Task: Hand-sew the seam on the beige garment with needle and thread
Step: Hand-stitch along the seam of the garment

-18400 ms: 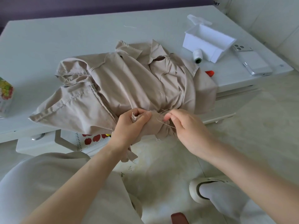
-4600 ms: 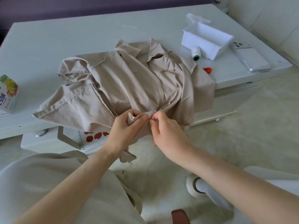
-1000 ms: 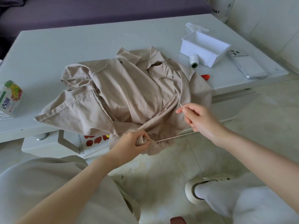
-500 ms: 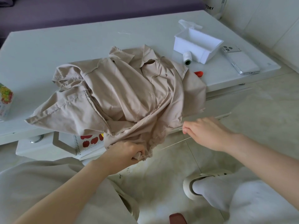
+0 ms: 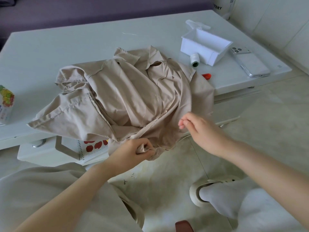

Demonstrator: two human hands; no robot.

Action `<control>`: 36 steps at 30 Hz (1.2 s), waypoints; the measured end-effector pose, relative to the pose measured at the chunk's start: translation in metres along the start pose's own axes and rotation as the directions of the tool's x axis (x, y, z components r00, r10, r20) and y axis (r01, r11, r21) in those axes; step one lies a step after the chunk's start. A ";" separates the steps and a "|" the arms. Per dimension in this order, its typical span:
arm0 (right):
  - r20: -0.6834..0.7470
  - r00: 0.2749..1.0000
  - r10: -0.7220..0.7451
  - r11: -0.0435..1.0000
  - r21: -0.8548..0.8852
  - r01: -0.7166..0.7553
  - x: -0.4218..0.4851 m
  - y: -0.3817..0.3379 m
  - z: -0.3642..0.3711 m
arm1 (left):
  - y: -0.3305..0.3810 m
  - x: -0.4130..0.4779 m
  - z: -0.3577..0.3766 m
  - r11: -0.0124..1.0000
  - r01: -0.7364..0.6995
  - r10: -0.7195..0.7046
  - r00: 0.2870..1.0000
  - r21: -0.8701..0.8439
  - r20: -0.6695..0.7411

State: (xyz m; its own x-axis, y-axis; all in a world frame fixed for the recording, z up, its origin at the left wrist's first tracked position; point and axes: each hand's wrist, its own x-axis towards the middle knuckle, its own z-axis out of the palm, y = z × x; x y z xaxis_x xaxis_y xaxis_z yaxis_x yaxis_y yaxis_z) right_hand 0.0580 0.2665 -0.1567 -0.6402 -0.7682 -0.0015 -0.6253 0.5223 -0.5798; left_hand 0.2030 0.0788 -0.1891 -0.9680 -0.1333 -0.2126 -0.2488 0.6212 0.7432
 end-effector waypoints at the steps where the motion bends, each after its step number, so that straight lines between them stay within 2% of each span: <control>1: -0.002 1.000 -0.003 0.999 0.044 0.003 0.000 -0.007 0.008 | 0.003 0.000 -0.002 0.995 0.020 -0.021 1.000 -0.098 -0.009; 3: -0.009 1.000 -0.003 0.993 0.119 0.004 0.002 -0.021 0.024 | 0.009 -0.002 -0.006 0.963 0.058 -0.063 0.998 -0.262 -0.010; 6: -0.021 0.999 0.037 0.979 0.202 -0.032 0.004 -0.040 0.044 | 0.009 -0.004 -0.013 0.936 0.041 -0.054 0.998 -0.349 -0.028; 10: 0.027 0.996 0.080 0.992 0.095 -0.082 0.007 -0.052 0.057 | 0.007 -0.005 -0.017 0.885 0.031 -0.085 0.992 -0.464 -0.097; 13: 0.012 0.995 0.100 0.990 0.097 -0.101 0.005 -0.049 0.057 | 0.008 -0.006 -0.020 0.851 0.026 -0.117 0.983 -0.524 -0.141; 18: 0.013 0.996 0.089 0.977 0.193 -0.090 0.004 -0.042 0.055 | 0.007 -0.008 -0.020 0.845 0.049 -0.136 0.983 -0.532 -0.125; 22: 0.110 0.991 0.076 0.946 0.306 -0.107 0.002 -0.043 0.051 | 0.008 -0.008 -0.021 0.820 0.035 -0.139 0.980 -0.572 -0.139; 28: 0.288 0.953 0.090 0.941 0.288 -0.176 -0.002 -0.050 0.043 | 0.011 -0.008 -0.023 0.796 0.031 -0.152 0.977 -0.604 -0.149; 36: 0.306 0.950 0.060 0.896 0.403 -0.187 -0.007 -0.051 0.047 | 0.014 -0.009 -0.023 0.779 0.032 -0.158 0.976 -0.627 -0.147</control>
State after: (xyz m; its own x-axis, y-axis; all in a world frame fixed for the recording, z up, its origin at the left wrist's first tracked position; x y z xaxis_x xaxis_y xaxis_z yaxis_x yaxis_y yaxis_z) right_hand 0.1150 0.2276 -0.1656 -0.5093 -0.8118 -0.2858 -0.2607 0.4620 -0.8477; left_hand 0.2074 0.0709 -0.1624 -0.9108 -0.3416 -0.2319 -0.2451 -0.0046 0.9695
